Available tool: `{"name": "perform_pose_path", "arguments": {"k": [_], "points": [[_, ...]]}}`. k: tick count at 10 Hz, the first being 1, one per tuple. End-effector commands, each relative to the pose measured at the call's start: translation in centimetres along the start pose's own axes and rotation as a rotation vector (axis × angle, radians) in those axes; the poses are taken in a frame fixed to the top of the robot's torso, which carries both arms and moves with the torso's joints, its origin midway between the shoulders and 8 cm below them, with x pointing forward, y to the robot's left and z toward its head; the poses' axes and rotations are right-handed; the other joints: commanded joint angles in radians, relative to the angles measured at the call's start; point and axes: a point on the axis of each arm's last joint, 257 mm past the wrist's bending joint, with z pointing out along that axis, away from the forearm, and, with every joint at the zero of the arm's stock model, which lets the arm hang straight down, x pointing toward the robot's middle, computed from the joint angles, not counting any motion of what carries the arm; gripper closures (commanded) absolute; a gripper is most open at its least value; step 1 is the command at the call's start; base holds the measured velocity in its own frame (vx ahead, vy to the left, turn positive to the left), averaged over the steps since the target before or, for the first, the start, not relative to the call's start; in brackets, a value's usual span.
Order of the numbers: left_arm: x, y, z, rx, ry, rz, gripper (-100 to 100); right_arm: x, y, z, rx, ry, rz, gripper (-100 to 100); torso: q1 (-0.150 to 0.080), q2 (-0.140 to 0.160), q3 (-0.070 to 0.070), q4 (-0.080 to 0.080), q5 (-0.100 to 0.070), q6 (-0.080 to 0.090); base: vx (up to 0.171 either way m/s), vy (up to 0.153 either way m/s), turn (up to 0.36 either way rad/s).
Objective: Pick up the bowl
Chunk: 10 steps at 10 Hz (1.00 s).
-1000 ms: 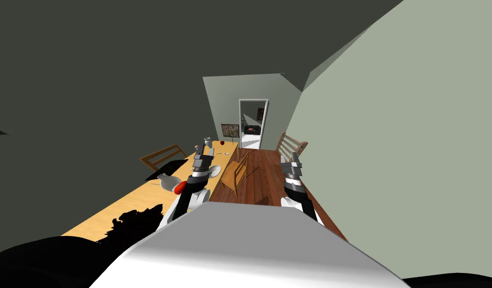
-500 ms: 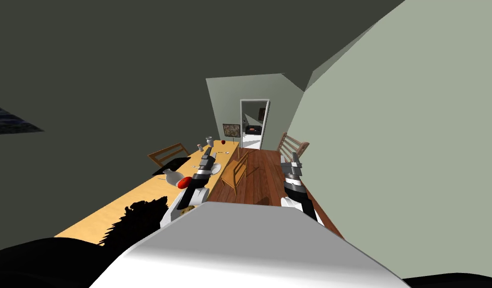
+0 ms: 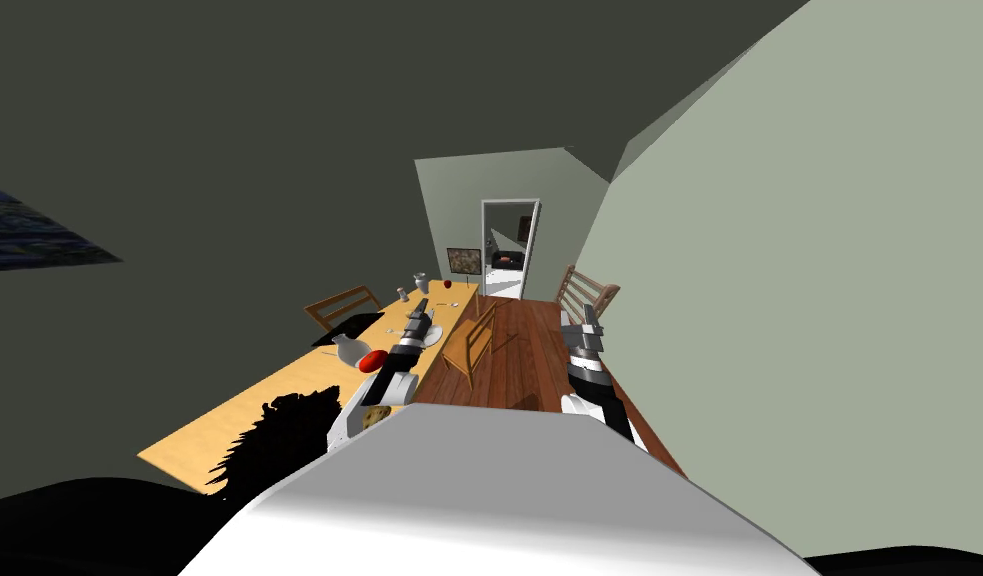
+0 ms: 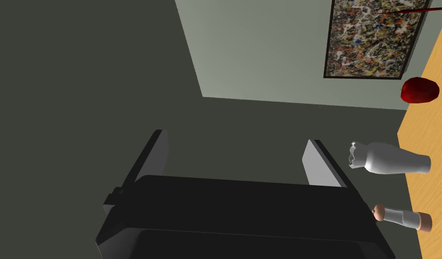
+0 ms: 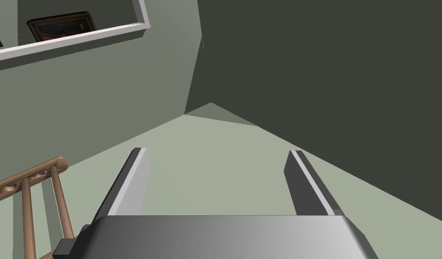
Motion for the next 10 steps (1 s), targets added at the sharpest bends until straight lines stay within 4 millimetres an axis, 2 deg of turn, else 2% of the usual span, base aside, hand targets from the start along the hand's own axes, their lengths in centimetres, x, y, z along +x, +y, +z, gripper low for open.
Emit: {"name": "perform_pose_path", "arguments": {"k": [1, 2, 3, 4, 5, 6, 7, 8, 9, 10], "points": [[-0.4, 2.2, 0.2, -0.063, 0.001, 0.011, -100, 0.0, 0.0, 0.0, 0.000, 0.000, 0.000, 0, 0.000, 0.000, 0.000, 0.000, 0.000, 0.000, -0.020, -0.026, 0.053], [-0.4, 2.3, 0.2, -0.068, 0.001, 0.012, -100, 0.0, 0.0, 0.0, 0.000, 0.000, 0.000, 0, 0.000, 0.000, 0.000, 0.000, 0.000, 0.000, -0.017, -0.026, 0.021], [-0.8, 4.3, 0.3, -0.119, 0.001, 0.020, -100, 0.0, 0.0, 0.0, 0.000, 0.000, 0.000, 0, 0.000, 0.000, 0.000, 0.000, 0.000, 0.000, -0.015, -0.025, 0.043], [-0.8, 4.5, 0.3, -0.127, 0.000, 0.020, -100, 0.0, 0.0, 0.0, 0.000, 0.000, 0.000, 0, 0.000, 0.000, 0.000, 0.000, 0.000, 0.000, -0.011, -0.020, 0.024], [-1.2, 6.5, 0.3, -0.182, -0.001, 0.028, -100, 0.0, 0.0, 0.0, 0.000, 0.000, 0.000, 0, 0.000, 0.000, 0.000, 0.000, 0.000, 0.000, -0.015, -0.019, 0.048], [-1.2, 6.6, 0.3, -0.187, -0.002, 0.028, -100, 0.0, 0.0, 0.0, 0.000, 0.000, 0.000, 0, 0.000, 0.000, 0.000, 0.000, 0.000, 0.000, -0.009, -0.018, 0.023], [-1.7, 8.6, 0.2, -0.239, -0.005, 0.034, -100, 0.0, 0.0, 0.0, 0.000, 0.000, 0.000, 0, 0.000, 0.000, 0.000, 0.000, 0.000, 0.000, -0.008, -0.020, 0.038], [-1.7, 8.8, 0.2, -0.247, -0.005, 0.034, -100, 0.0, 0.0, 0.0, 0.000, 0.000, 0.000, 0, 0.000, -0.001, 0.000, 0.000, 0.000, 0.000, -0.008, -0.016, 0.025], [-2.2, 10.8, 0.0, -0.302, -0.009, 0.038, -100, 0.0, 0.0, 0.0, 0.000, 0.000, 0.000, 0, 0.001, -0.001, 0.000, 0.000, 0.000, 0.000, -0.005, -0.012, 0.046], [-2.2, 10.9, 0.0, -0.307, -0.009, 0.038, -100, 0.0, 0.0, 0.0, 0.000, 0.000, 0.000, 0, 0.001, -0.001, -0.001, 0.000, 0.000, 0.000, -0.004, -0.011, 0.020]]}}
